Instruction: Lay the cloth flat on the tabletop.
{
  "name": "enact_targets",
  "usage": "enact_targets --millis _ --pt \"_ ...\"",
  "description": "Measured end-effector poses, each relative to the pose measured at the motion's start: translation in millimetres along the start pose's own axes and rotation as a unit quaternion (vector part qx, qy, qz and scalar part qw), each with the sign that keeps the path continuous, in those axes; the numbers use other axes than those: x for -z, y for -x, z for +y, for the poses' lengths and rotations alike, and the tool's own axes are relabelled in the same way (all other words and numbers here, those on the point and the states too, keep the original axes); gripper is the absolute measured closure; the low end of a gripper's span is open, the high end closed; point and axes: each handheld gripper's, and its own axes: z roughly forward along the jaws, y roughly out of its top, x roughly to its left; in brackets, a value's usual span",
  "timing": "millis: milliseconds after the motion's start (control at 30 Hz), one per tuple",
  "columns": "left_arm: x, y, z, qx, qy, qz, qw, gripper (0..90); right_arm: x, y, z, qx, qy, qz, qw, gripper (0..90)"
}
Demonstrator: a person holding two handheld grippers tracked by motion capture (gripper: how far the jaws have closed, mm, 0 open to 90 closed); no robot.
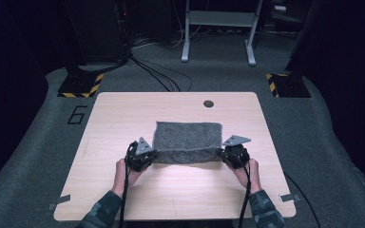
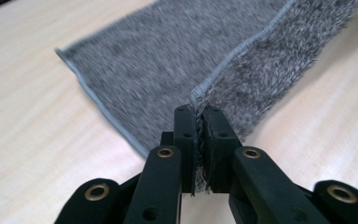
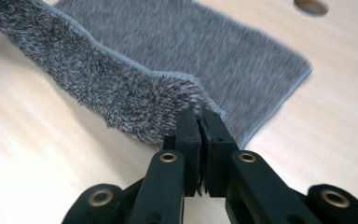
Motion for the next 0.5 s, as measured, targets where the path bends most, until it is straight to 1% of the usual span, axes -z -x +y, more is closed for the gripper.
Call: enact_targets --millis 33,100,133,167,200,233,267,300,333,367,400,433,500 --pt "0.3 1.4 -2.4 0.002 0.0 -0.002 1.0 82.2 0.8 0.0 -5.0 0.001 0.0 0.001 1.0 86.4" --pt "1.3 4.1 -8.1 0.007 -0.004 -0.012 0.9999 79.7 1.7 -0.3 -11.0 -0.004 -0.003 0.005 1.0 85.8" --pt "2.8 5.4 -11.6 0.01 -0.003 -0.014 0.9998 78.0 2.6 -0.9 -14.0 -0.006 -0.004 0.005 1.0 85.3" --pt "4.0 6.3 -13.7 0.017 -0.004 -0.021 0.9996 75.4 3.5 -1.4 -17.5 -0.009 -0.006 0.008 0.9999 84.4" --pt "6.0 6.5 -16.1 0.02 -0.005 -0.026 0.9994 73.5 4.4 -1.7 -19.6 -0.008 -0.009 0.008 0.9999 82.9" --pt "8.2 6.8 -18.8 0.02 -0.006 -0.03 0.9993 72.1 5.2 -2.5 -22.7 -0.009 -0.012 0.008 0.9999 81.5" --pt "9.9 8.1 -21.5 0.027 -0.003 -0.031 0.9992 70.0 5.9 -3.2 -25.5 -0.012 -0.017 0.012 0.9997 80.0" --pt "12.9 8.2 -23.3 0.029 -0.009 -0.039 0.9988 68.3 6.9 -3.9 -28.3 -0.017 -0.02 0.012 0.9996 78.1" --pt "15.2 8.8 -25.5 0.029 -0.006 -0.038 0.9988 66.2 8.5 -3.6 -31.2 -0.018 -0.022 0.015 0.9995 75.1" --pt "18.8 9.6 -26.6 0.032 -0.01 -0.038 0.9987 63.1 10.4 -2.5 -33.6 -0.015 -0.023 0.019 0.9994 72.9" --pt "22.6 9.2 -27.7 0.035 -0.013 -0.041 0.9984 59.1 13.4 -2.7 -35.6 -0.02 -0.024 0.019 0.9993 70.9" --pt "26.3 9.2 -29.1 0.036 -0.008 -0.038 0.9986 56.3 16.4 -1.5 -37.4 -0.02 -0.024 0.021 0.9993 66.8" --pt "35.0 8.0 -30.2 0.051 -0.005 -0.043 0.9977 50.8 23.2 0.4 -39.6 -0.027 -0.029 0.028 0.9988 62.4"
